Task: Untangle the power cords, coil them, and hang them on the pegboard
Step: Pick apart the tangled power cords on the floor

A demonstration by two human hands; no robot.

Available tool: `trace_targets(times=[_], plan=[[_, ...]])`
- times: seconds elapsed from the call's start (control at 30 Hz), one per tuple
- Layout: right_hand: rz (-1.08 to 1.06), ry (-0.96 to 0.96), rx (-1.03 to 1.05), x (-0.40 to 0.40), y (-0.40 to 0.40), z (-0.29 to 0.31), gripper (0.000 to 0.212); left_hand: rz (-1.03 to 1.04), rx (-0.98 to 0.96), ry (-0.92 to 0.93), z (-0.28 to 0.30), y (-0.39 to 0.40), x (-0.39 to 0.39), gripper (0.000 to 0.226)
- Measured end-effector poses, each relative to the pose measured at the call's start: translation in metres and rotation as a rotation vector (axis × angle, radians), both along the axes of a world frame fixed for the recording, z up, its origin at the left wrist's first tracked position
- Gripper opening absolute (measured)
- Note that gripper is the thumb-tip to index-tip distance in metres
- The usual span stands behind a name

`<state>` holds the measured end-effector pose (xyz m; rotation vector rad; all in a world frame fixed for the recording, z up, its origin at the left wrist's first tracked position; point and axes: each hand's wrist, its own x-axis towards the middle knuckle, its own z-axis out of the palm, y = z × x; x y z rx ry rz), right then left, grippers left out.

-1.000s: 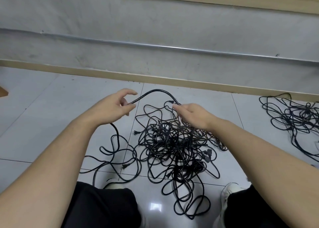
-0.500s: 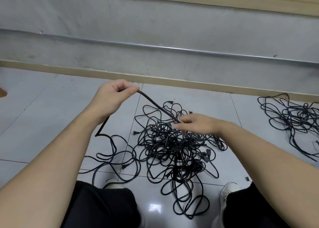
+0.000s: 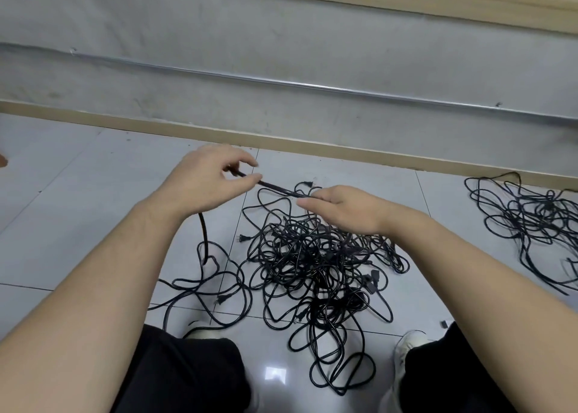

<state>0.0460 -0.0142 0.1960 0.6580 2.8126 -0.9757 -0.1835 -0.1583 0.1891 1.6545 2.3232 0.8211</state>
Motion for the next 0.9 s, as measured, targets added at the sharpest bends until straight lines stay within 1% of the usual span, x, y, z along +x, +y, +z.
trace_targets(times=[0.03, 0.07, 0.1, 0.13, 0.17, 0.23, 0.27, 0.3, 0.37, 0.43, 0.47, 0.53, 0.63, 0.67, 0.73, 0.8, 0.87, 0.9], plan=[[0.0, 0.029, -0.02, -0.003, -0.004, 0.003, 0.044, -0.054, -0.046, -0.054, 0.001, 0.002, 0.009, 0.043], [-0.008, 0.069, -0.056, -0.005, -0.008, 0.003, 0.044, -0.106, -0.1, -0.15, 0.001, 0.003, 0.02, 0.043], [-0.029, 0.117, -0.102, -0.008, -0.011, 0.004, 0.043, -0.144, -0.136, -0.253, -0.001, 0.006, 0.029, 0.047], [-0.061, 0.169, -0.161, -0.01, -0.012, 0.003, 0.042, -0.169, -0.129, -0.317, -0.003, 0.009, 0.036, 0.055], [-0.095, 0.225, -0.238, -0.01, -0.011, 0.001, 0.042, -0.178, -0.076, -0.351, -0.002, 0.011, 0.042, 0.063], [-0.134, 0.289, -0.392, -0.005, -0.006, -0.006, 0.041, -0.124, 0.104, -0.41, 0.006, 0.012, 0.045, 0.065], [-0.127, 0.265, -0.403, -0.001, 0.0, -0.012, 0.04, -0.075, 0.186, -0.43, 0.009, 0.011, 0.044, 0.063], [-0.1, 0.193, -0.354, 0.003, 0.005, -0.02, 0.041, -0.027, 0.253, -0.442, 0.01, 0.009, 0.04, 0.061], [-0.039, -0.04, -0.165, 0.008, 0.016, -0.041, 0.044, 0.059, 0.305, -0.455, 0.007, 0.004, 0.029, 0.06], [-0.005, -0.214, -0.025, 0.013, 0.025, -0.061, 0.047, 0.128, 0.244, -0.467, -0.002, -0.002, 0.019, 0.06], [-0.012, -0.241, -0.002, 0.015, 0.028, -0.069, 0.048, 0.156, 0.181, -0.463, -0.008, -0.005, 0.013, 0.058], [-0.058, -0.226, -0.007, 0.018, 0.033, -0.076, 0.05, 0.177, 0.054, -0.479, -0.018, -0.008, 0.004, 0.046], [-0.067, -0.128, -0.03, 0.008, 0.025, -0.059, 0.049, 0.062, -0.055, -0.501, -0.023, -0.008, 0.001, 0.014], [-0.054, -0.078, -0.03, 0.002, 0.019, -0.049, 0.048, 0.017, -0.083, -0.475, -0.022, -0.007, 0.003, 0.014], [-0.03, 0.023, -0.035, -0.008, 0.005, -0.031, 0.046, -0.076, -0.123, -0.434, -0.018, -0.001, 0.014, 0.024], [-0.008, 0.088, -0.048, -0.013, -0.006, -0.018, 0.045, -0.168, -0.13, -0.456, -0.015, 0.006, 0.031, 0.027], [-0.001, 0.104, -0.088, -0.012, -0.01, -0.013, 0.043, -0.21, -0.129, -0.469, -0.009, 0.01, 0.04, 0.046], [-0.002, 0.098, -0.118, -0.01, -0.01, -0.012, 0.042, -0.199, -0.12, -0.464, -0.006, 0.01, 0.042, 0.05]])
